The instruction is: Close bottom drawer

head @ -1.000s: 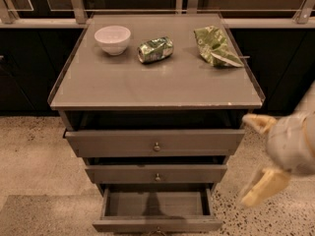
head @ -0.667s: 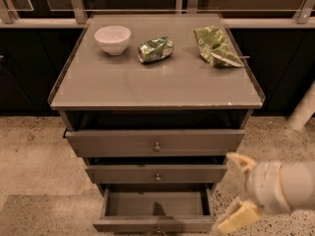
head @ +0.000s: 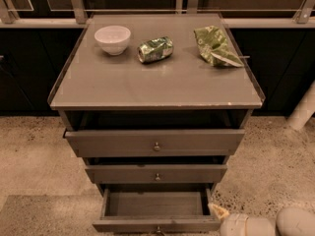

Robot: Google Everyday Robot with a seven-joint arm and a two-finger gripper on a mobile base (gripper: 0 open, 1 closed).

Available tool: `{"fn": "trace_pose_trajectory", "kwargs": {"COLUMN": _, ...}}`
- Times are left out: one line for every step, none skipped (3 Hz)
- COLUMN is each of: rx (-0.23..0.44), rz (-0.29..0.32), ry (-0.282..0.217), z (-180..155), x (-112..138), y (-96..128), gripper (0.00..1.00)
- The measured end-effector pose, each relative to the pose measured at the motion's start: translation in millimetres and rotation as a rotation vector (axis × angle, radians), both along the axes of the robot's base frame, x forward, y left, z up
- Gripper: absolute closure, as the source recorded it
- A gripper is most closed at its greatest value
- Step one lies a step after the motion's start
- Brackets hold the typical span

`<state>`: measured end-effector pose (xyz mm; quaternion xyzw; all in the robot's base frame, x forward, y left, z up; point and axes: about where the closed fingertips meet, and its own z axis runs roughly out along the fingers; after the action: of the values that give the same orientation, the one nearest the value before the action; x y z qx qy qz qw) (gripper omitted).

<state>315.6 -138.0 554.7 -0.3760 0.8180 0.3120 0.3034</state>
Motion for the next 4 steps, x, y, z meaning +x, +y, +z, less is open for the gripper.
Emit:
{"fn": "trace_pose_trajectory", "kwargs": {"rx": 0.063, "rz": -0.009, "ry": 0.053, "z": -29, "x": -7, "y": 11, "gripper": 0.00}}
{"fn": "trace_pose_trajectory", "kwargs": {"rx": 0.063, "rz": -0.009, "ry": 0.053, "z": -29, "x": -7, "y": 11, "gripper": 0.18}}
{"fn": "trace_pose_trajectory", "kwargs": {"rx": 0.075, "rz": -0.092, "ry": 0.043, "z": -44, "x": 13, "y": -13, "gripper": 0.42}}
{"fn": "trace_pose_trajectory", "kwargs": {"rx": 0.063, "rz": -0.193, "ry": 0.020, "z": -73, "x": 53, "y": -47, "gripper": 0.64}}
